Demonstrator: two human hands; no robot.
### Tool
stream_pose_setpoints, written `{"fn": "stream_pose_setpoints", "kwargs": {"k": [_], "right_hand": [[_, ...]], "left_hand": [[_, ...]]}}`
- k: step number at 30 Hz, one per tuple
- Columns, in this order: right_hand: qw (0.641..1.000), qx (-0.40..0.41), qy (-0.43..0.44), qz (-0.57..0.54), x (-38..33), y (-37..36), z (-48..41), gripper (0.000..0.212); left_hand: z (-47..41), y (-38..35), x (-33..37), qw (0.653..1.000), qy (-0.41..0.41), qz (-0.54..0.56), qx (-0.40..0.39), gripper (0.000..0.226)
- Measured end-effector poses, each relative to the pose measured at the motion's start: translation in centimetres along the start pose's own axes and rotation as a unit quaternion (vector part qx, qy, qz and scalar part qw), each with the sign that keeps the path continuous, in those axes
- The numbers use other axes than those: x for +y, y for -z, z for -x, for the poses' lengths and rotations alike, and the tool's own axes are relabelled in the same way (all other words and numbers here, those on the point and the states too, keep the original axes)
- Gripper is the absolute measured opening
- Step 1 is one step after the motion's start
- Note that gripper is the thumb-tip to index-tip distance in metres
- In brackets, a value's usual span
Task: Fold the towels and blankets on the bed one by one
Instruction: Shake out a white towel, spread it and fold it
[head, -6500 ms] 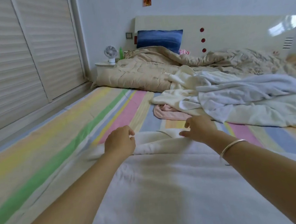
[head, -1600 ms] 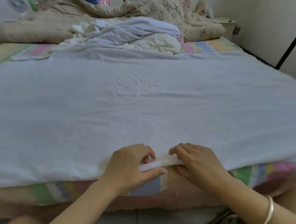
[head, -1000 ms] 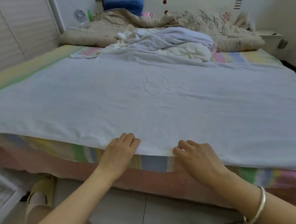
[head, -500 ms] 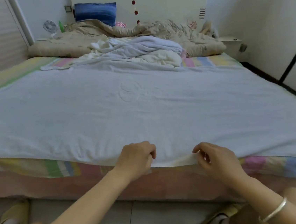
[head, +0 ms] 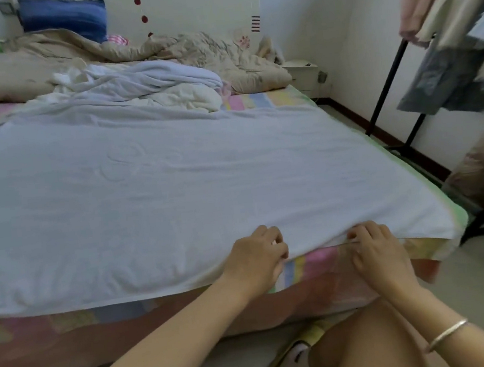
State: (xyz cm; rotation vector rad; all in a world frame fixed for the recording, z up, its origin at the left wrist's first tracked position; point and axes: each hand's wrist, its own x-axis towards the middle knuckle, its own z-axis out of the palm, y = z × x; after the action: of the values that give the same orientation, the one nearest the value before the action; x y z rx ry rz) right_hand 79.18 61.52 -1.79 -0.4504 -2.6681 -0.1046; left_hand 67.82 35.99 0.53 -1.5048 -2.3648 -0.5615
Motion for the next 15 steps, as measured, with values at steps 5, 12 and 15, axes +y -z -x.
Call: {"fn": "stream_pose_setpoints", "kwargs": {"k": [5,12,15], "right_hand": [[0.998,-0.018,0.017,-0.058,0.9,0.0,-1.7,0.021],[0.985,-0.031,0.166,-0.023,3.9,0.9,-1.6,0.016],[0.985,-0.049,0.160,-0.046,4.6,1.5,0.0,0.010]], "left_hand": [[-1.1,0.1,-0.2,0.995,0.084,-0.040,-0.045,0.026],[-2.1,-0.1,0.3,0.991,0.077,-0.063,-0.087,0.042],[-2.1,-0.2,0.7,0.993,0.071,-0.043,-0.089,0.037]]}}
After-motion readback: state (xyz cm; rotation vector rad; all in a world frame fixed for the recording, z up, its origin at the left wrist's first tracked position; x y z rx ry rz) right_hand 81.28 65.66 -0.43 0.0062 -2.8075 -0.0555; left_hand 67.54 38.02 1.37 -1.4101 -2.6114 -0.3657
